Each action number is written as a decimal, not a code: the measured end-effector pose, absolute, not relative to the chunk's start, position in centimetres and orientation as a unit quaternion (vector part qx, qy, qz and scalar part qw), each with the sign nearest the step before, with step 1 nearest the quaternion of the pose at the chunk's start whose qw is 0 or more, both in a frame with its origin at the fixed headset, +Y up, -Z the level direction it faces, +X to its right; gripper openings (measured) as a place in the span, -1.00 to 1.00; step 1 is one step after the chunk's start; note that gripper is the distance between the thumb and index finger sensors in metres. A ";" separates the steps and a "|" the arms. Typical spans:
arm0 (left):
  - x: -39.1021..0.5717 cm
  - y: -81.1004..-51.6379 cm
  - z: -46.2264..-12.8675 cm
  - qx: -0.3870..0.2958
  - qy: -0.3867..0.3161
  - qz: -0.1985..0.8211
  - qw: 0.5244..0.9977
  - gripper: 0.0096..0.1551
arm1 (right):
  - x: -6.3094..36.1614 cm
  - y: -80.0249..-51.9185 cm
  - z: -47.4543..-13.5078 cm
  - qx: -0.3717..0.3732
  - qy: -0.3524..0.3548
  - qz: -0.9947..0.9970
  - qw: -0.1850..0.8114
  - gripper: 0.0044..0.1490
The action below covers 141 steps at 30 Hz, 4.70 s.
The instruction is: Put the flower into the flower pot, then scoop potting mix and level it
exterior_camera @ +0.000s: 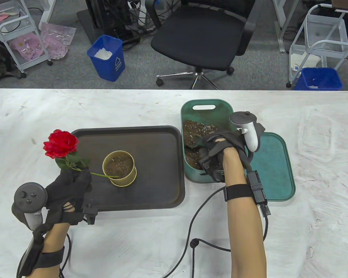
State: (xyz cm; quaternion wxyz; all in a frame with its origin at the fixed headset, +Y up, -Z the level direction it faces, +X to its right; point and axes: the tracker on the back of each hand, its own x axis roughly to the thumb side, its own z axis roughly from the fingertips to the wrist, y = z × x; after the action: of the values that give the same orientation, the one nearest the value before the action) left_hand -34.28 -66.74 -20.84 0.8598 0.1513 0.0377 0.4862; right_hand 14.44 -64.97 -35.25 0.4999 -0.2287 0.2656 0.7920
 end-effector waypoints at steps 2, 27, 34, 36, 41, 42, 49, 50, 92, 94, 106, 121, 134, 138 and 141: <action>-34.2 -66.7 -20.8 0.151 0.036 0.486 0.860 -0.51 | 14.6 -64.4 -34.3 -0.233 0.248 0.783 0.521 -0.31; -34.3 -66.7 -20.8 0.151 0.034 0.487 0.860 -0.51 | 14.6 -59.5 -28.4 -0.148 0.174 0.749 0.622 -0.32; -34.3 -66.8 -20.8 0.151 0.035 0.488 0.859 -0.51 | 6.7 -60.3 -28.0 -0.055 0.241 0.765 0.595 -0.32; -34.3 -66.8 -20.8 0.151 0.035 0.488 0.859 -0.51 | 4.5 -61.1 -28.0 -0.039 0.257 0.772 0.580 -0.32; -34.3 -66.8 -20.8 0.151 0.036 0.487 0.859 -0.51 | -0.1 -63.1 -27.9 -0.018 0.285 0.801 0.526 -0.32; -34.3 -66.8 -20.9 0.151 0.036 0.487 0.860 -0.51 | -1.0 -63.5 -27.9 -0.016 0.284 0.812 0.510 -0.32; -34.4 -66.8 -20.9 0.151 0.037 0.486 0.860 -0.51 | -5.0 -63.1 -27.1 0.034 0.199 0.908 0.367 -0.32; -34.4 -66.8 -20.9 0.151 0.037 0.486 0.860 -0.51 | -5.6 -62.8 -26.8 0.050 0.176 0.923 0.339 -0.32; -34.4 -66.8 -20.8 0.155 0.042 0.480 0.863 -0.51 | 11.5 -63.0 -38.9 -0.281 0.170 0.943 0.056 -0.33; -34.4 -66.8 -20.8 0.155 0.042 0.479 0.863 -0.51 | 11.8 -63.5 -39.4 -0.281 0.181 0.939 0.085 -0.33; -34.5 -66.7 -20.8 0.155 0.047 0.478 0.863 -0.51 | 12.5 -65.3 -41.0 -0.255 0.237 0.909 0.229 -0.30; -34.7 -66.7 -20.9 0.154 0.049 0.479 0.863 -0.51 | 12.4 -65.8 -40.4 -0.197 0.319 0.851 0.368 -0.29; -34.6 -66.8 -21.0 0.152 0.040 0.481 0.862 -0.51 | 15.6 -64.8 -35.5 -0.212 0.299 0.773 0.519 -0.30; -34.6 -66.9 -21.0 0.151 0.039 0.483 0.862 -0.51 | 16.6 -64.4 -33.6 -0.225 0.263 0.760 0.550 -0.30; -34.6 -66.9 -21.0 0.150 0.040 0.483 0.861 -0.51 | 17.2 -64.0 -32.4 -0.227 0.240 0.750 0.574 -0.30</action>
State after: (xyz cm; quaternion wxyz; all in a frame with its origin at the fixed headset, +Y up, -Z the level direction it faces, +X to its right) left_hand -34.61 -66.90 -20.98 0.8615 0.1501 0.0396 0.4835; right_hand 17.18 -64.01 -32.40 0.5737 -0.2268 0.2396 0.7497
